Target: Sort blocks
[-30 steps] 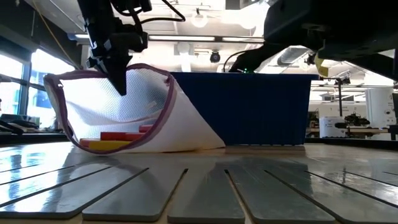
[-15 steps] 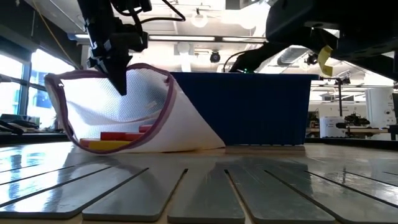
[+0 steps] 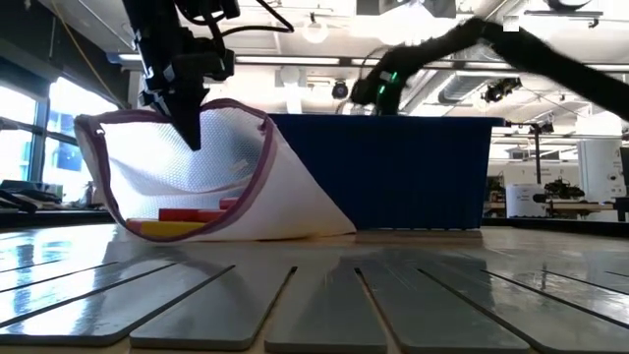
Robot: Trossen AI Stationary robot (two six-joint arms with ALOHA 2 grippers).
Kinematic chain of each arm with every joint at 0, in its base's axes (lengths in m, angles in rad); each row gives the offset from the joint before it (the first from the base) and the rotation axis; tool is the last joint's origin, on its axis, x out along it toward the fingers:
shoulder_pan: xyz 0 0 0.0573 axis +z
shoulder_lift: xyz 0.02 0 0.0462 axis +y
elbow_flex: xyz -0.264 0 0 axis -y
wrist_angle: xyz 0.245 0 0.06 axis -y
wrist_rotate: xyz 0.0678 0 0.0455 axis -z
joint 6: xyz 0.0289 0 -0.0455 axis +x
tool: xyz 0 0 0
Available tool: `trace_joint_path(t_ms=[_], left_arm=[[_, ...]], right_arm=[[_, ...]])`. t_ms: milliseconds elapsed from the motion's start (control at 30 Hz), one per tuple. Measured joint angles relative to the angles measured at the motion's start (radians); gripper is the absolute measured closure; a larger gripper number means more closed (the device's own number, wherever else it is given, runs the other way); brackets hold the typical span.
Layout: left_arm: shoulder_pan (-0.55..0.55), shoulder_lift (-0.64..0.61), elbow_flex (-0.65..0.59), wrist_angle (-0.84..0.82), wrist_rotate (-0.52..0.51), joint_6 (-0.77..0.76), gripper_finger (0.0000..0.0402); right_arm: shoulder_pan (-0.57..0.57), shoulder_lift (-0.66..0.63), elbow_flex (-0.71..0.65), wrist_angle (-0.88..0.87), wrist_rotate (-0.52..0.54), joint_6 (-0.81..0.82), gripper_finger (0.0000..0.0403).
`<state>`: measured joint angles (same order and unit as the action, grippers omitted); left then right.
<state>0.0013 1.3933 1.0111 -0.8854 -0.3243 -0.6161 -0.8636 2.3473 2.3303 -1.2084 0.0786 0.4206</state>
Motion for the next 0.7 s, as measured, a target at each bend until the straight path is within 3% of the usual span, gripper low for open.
trace_joint_path(t_ms=[200, 333, 700], left_arm=[[0.0, 0.0, 0.0, 0.001, -0.001, 0.007, 0.0402], [0.0, 0.0, 0.0, 0.002, 0.002, 0.018, 0.0402], [0.0, 0.007, 0.0, 0.008, 0.011, 0.003, 0.0402]], right_arm=[[0.002, -0.169, -0.008, 0.009, 0.055, -0.087, 0.0301], [0.066, -0.294, -0.005, 0.023, 0.003, -0.242, 0.0302], [0.47, -0.46, -0.005, -0.112, -0.098, -0.586, 0.0303]])
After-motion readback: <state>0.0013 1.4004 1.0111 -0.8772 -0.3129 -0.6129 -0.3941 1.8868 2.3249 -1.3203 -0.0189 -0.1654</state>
